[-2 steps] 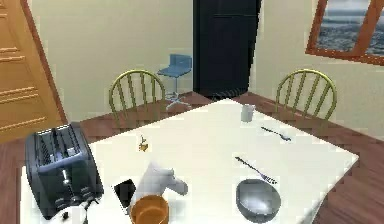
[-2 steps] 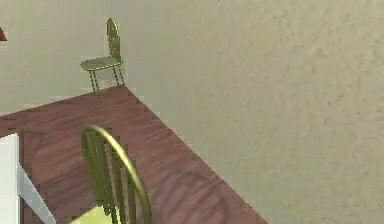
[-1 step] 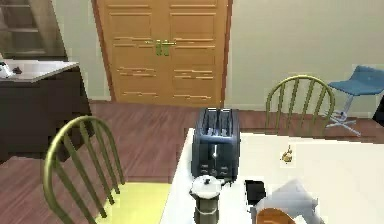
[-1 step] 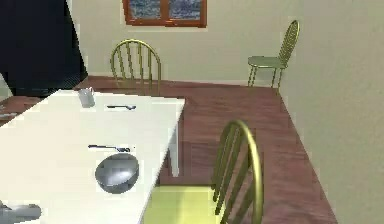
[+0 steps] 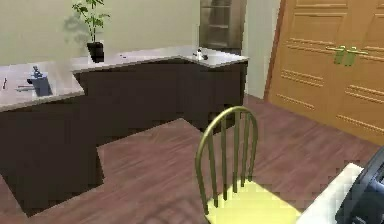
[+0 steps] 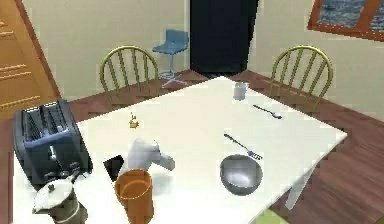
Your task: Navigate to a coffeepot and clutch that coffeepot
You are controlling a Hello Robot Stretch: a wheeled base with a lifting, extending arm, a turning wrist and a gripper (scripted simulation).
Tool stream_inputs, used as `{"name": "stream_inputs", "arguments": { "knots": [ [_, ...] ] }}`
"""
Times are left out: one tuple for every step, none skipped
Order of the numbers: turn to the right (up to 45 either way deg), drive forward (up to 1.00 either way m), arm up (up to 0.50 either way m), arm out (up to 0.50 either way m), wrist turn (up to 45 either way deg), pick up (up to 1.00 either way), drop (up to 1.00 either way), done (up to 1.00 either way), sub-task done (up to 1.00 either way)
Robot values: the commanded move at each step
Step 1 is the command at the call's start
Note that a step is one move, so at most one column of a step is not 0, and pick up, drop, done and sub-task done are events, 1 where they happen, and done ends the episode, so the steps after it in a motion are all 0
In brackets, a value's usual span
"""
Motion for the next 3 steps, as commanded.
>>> {"name": "stream_inputs", "arguments": {
  "knots": [
    [-33.0,0.0,0.0,0.0,0.0,0.0,0.0,0.0,0.0],
    [0.0,0.0,0.5,0.0,0.0,0.0,0.0,0.0,0.0],
    [0.0,0.0,0.34,0.0,0.0,0.0,0.0,0.0,0.0]
  ]
}}
